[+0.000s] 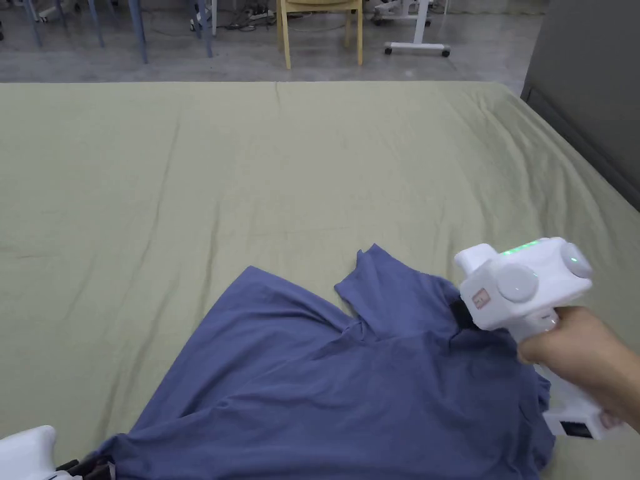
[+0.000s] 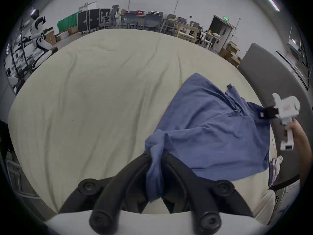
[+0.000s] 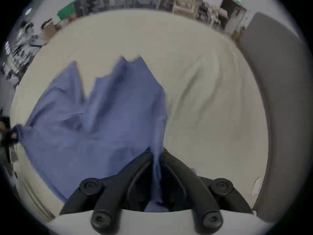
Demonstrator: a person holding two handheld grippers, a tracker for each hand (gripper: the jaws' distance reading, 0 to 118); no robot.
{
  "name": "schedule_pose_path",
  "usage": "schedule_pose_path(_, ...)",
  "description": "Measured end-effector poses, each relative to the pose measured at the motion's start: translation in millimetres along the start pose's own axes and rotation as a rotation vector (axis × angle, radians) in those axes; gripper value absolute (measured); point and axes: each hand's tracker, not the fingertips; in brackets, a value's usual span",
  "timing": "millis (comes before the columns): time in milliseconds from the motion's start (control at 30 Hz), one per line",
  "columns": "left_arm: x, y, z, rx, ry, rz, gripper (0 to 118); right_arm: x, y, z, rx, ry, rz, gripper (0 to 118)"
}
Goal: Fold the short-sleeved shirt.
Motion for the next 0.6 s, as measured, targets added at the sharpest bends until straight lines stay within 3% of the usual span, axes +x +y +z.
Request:
schedule_pose_path(133,8.1,3.6,9.2,0.019,0.001,0.041,4,-6.5,-24.1,93.2,0.217,-0.035,0.047,5)
schedule_pose_path(233,16.2,31.2,22.2,0.075,-0.044,0.083,4,6.6,-13.7,163.4,0.345,-0.068,0.003,5)
schedule_pose_path(400,28.9,127.8,61.0,0.242,-0.144,0.1,4,26.0,34.9,258.2,0.492,-0.302,0.043,5)
schedule_pose_path(600,46.3,261.6,138.6,0.483,-0.16,0.071,4,56.3,104.4,326.2,0.577,-0.451,0.025,5)
